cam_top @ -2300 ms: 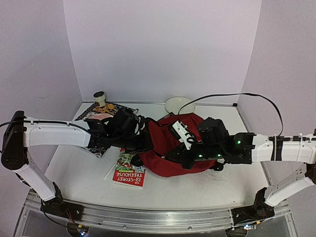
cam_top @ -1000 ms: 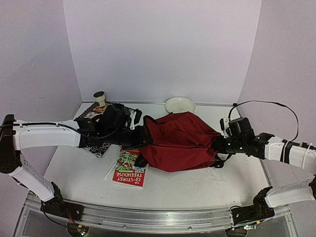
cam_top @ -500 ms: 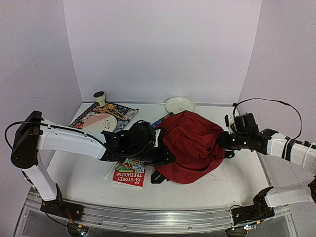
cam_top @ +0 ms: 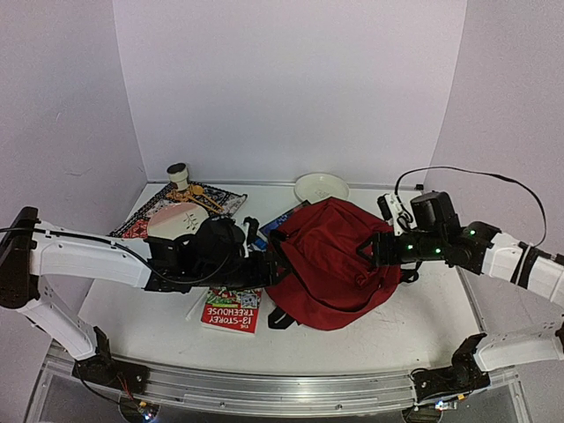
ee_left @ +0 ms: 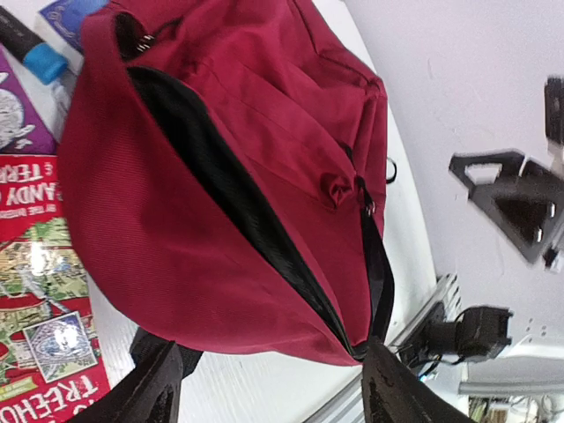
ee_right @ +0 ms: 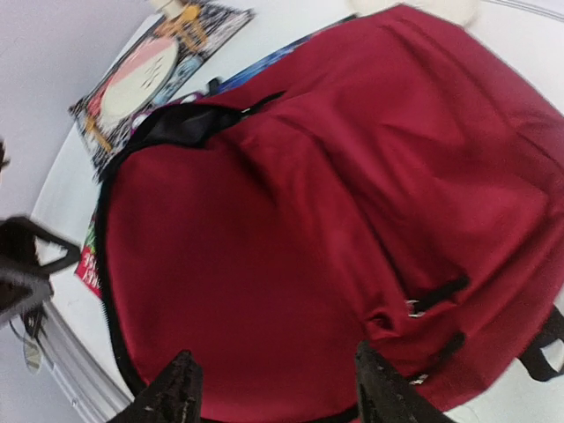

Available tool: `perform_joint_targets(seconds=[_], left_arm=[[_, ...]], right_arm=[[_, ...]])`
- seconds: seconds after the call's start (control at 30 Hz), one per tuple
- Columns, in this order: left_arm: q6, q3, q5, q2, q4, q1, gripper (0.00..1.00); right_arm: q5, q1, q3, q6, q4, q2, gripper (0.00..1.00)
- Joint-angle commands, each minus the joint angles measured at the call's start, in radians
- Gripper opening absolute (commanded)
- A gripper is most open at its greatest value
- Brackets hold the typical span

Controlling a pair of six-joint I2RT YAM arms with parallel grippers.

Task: Pack the student bag
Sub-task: Put down the student bag with the book, then open the largest pocket of the student bag.

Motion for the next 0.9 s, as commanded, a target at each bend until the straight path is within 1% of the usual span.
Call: perform_joint_targets(seconds=[0.0, 0.13, 0.3, 0.43, 0.63, 0.7, 0.8, 0.87], left_arm=[[-0.004, -0.036, -0.061, -0.064, -0.037, 0.038, 0.73], [0.018, -0.025, -0.049, -0.052, -0.038, 0.067, 0.79], [0.048, 0.016, -0.03, 0.001, -0.037, 0.082, 0.81], [0.062, 0.049, -0.009, 0.053, -0.033, 0.084, 0.82], [0.062, 0.073, 0.02, 0.104, -0.012, 0.084, 0.82], [0.063, 0.072, 0.025, 0.116, -0.011, 0.084, 0.82], [0.058, 0.062, 0.031, 0.131, -0.008, 0.084, 0.82], [0.051, 0.051, 0.034, 0.138, -0.003, 0.084, 0.82]], right_arm=[[-0.026, 0.098, 0.068, 0.01, 0.042, 0.087, 0.61], [-0.033, 0.184, 0.12, 0.024, 0.078, 0.173, 0.66], [-0.024, 0.261, 0.185, 0.026, 0.104, 0.278, 0.7], [-0.012, 0.294, 0.223, 0.025, 0.111, 0.355, 0.72], [0.018, 0.298, 0.24, 0.021, 0.111, 0.437, 0.71], [0.044, 0.297, 0.24, 0.023, 0.108, 0.451, 0.7], [0.086, 0.298, 0.242, 0.023, 0.092, 0.465, 0.61], [0.11, 0.297, 0.243, 0.024, 0.075, 0.465, 0.54]])
